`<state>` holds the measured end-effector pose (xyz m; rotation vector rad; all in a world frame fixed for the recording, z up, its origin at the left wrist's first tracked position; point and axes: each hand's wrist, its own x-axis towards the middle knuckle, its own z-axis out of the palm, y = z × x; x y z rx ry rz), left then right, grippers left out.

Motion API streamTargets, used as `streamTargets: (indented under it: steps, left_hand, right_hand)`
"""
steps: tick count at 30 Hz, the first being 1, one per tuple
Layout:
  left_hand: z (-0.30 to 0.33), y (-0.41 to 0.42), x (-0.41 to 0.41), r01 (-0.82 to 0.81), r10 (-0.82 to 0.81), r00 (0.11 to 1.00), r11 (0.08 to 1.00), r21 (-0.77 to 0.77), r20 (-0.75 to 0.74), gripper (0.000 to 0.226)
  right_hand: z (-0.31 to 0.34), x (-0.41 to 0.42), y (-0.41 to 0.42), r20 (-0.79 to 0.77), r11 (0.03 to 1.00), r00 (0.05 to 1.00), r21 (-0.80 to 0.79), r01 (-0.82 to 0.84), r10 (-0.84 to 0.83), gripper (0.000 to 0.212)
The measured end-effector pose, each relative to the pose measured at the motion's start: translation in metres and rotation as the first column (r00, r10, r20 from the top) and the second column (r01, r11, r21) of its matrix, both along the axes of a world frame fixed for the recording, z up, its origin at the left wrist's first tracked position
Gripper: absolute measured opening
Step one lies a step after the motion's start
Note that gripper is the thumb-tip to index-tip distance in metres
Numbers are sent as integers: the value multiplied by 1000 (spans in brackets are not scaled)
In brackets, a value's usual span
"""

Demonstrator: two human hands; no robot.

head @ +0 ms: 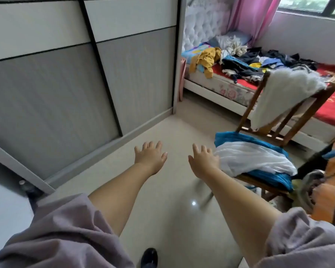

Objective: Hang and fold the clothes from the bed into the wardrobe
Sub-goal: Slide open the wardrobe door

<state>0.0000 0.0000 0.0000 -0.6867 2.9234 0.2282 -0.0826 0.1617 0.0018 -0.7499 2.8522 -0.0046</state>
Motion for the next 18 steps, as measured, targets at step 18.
streamTargets:
  steps: [18]
  left_hand:
    - [25, -182, -269, -49, 47, 999, 996, 79, 27, 53]
  right_hand:
    - [21, -265, -167, -46, 999, 998, -30, 39, -40, 36]
